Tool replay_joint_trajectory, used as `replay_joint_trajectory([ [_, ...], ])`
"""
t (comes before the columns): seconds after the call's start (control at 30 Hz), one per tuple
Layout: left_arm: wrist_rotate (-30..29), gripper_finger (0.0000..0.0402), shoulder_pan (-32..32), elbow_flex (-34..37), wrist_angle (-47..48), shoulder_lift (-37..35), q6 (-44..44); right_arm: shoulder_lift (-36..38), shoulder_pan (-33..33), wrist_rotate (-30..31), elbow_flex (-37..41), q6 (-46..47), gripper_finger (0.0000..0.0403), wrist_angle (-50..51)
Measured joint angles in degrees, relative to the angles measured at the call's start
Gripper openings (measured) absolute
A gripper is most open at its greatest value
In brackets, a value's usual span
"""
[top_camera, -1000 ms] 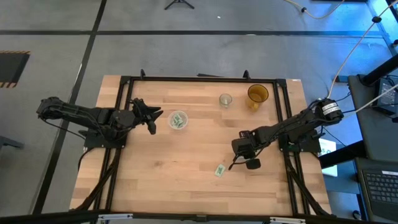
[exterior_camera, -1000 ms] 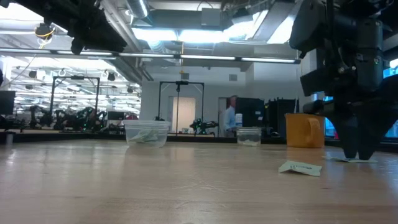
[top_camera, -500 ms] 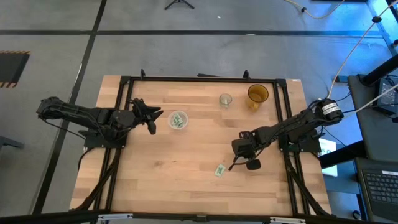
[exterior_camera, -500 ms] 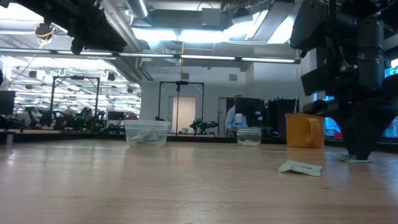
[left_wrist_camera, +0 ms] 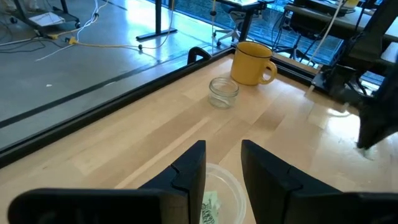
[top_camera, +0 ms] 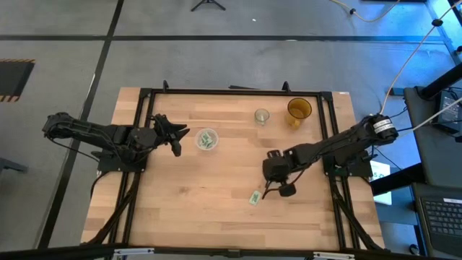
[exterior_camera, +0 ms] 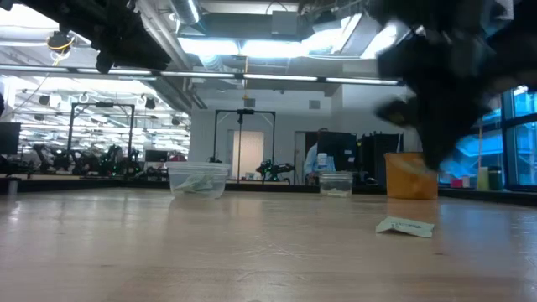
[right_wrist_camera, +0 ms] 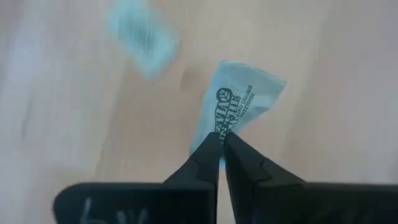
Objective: Pick and place Stevia / Truvia into bins
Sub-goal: Put the stevia packet into the transparent container
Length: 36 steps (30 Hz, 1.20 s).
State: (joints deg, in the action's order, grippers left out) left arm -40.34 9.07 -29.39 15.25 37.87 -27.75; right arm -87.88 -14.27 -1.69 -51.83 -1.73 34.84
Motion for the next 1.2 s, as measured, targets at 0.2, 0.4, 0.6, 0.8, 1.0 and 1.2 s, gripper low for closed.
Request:
replay_joint_trajectory([
  [0.2, 0.2, 0.0097, 0.0, 0.0, 0.0, 0.0, 0.0, 0.1, 3.6, 9.1, -12.6, -11.8, 0.0019, -5.4],
  [0.4, 2.4, 0.0097, 0.0, 0.0, 0.0, 0.0, 0.0, 0.2, 9.6, 11.4, -17.9, -21.0, 0.0019, -23.9],
  [0.6, 2.9, 0.0097, 0.0, 0.0, -0.1, 0.0, 0.0, -3.1, 14.9, 11.3, -18.0, -19.1, 0.0019, -38.5],
  [0.8, 3.2, 0.0097, 0.0, 0.0, -0.1, 0.0, 0.0, -11.1, 18.0, 11.2, -21.4, -13.3, 0.0019, -37.3],
  [1.0, 4.0, 0.0097, 0.0, 0.0, 0.0, 0.0, 0.0, -22.0, 18.9, 7.3, -33.7, -11.8, 0.0019, -26.4],
  [1.2, 4.0, 0.0097, 0.0, 0.0, 0.0, 0.0, 0.0, -31.9, 19.0, 5.8, -43.7, -11.8, 0.0019, -16.0],
])
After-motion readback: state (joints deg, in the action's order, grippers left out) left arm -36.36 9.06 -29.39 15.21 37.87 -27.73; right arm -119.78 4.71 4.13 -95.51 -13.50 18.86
